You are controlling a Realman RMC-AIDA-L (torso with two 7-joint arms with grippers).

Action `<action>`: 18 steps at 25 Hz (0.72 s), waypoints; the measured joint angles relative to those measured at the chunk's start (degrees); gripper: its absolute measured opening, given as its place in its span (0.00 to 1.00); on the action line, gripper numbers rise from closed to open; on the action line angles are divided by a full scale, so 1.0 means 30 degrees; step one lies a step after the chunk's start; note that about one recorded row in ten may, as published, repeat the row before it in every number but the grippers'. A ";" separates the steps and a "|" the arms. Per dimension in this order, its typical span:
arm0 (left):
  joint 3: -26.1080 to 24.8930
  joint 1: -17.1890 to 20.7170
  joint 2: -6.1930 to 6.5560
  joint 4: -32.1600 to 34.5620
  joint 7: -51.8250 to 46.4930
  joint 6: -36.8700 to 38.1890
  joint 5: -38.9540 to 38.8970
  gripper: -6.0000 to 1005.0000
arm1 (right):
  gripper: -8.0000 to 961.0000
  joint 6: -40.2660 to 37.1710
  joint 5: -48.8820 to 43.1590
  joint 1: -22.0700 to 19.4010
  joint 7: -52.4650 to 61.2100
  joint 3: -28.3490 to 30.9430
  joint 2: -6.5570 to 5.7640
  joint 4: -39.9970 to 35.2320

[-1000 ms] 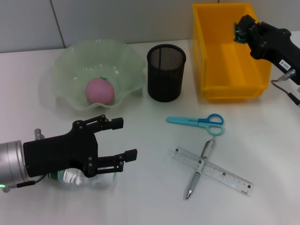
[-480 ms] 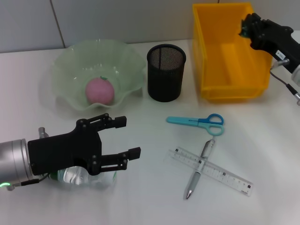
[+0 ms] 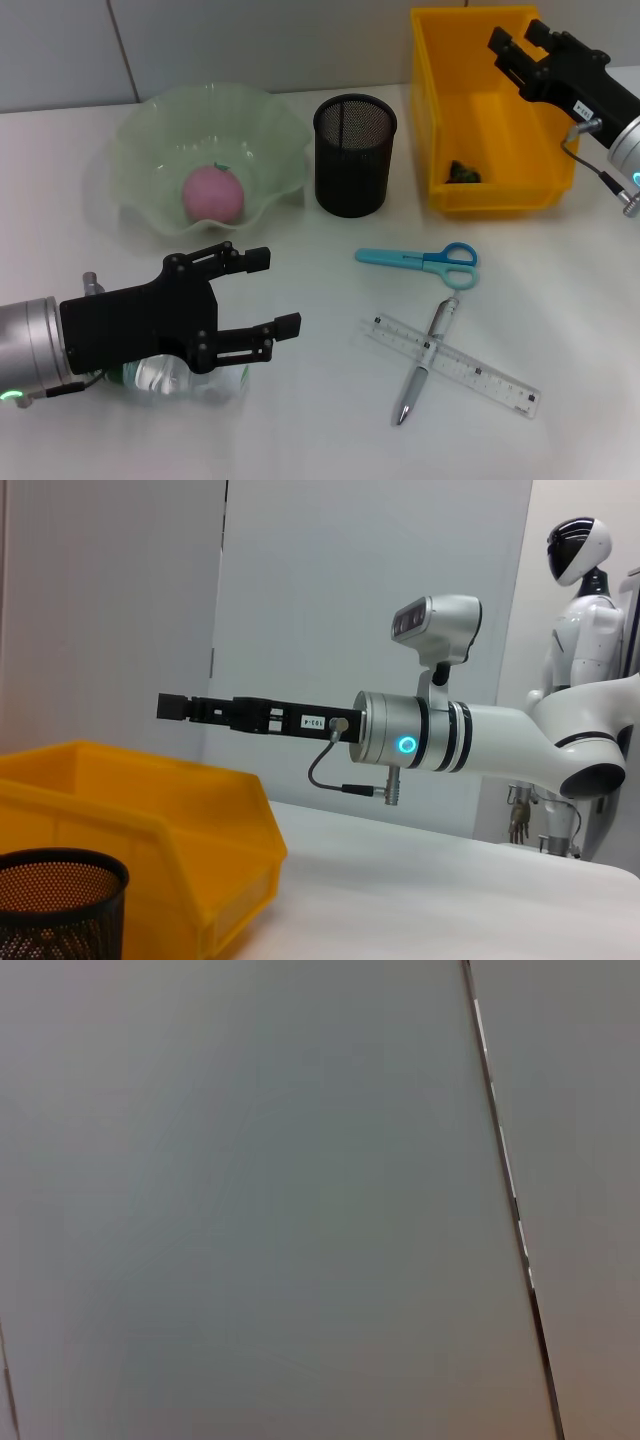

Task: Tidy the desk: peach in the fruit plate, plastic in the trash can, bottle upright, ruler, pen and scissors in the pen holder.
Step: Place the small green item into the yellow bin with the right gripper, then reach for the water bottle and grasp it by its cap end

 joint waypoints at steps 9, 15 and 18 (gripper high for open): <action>0.0007 0.0053 0.0005 0.0045 -0.0011 0.0019 -0.0001 0.78 | 0.73 -0.1045 0.0872 -0.0297 0.0149 0.0310 0.0012 -0.0027; 0.0010 0.0059 -0.0019 0.0026 -0.0014 0.0024 -0.0001 0.78 | 0.78 -0.5405 0.0492 -0.1251 0.1048 -0.0065 -0.0019 0.0002; 0.0009 0.0042 -0.0023 0.0091 -0.0021 0.0013 0.0000 0.78 | 0.78 -0.7874 -0.1721 -0.2072 0.3173 -0.0703 -0.0275 -0.0920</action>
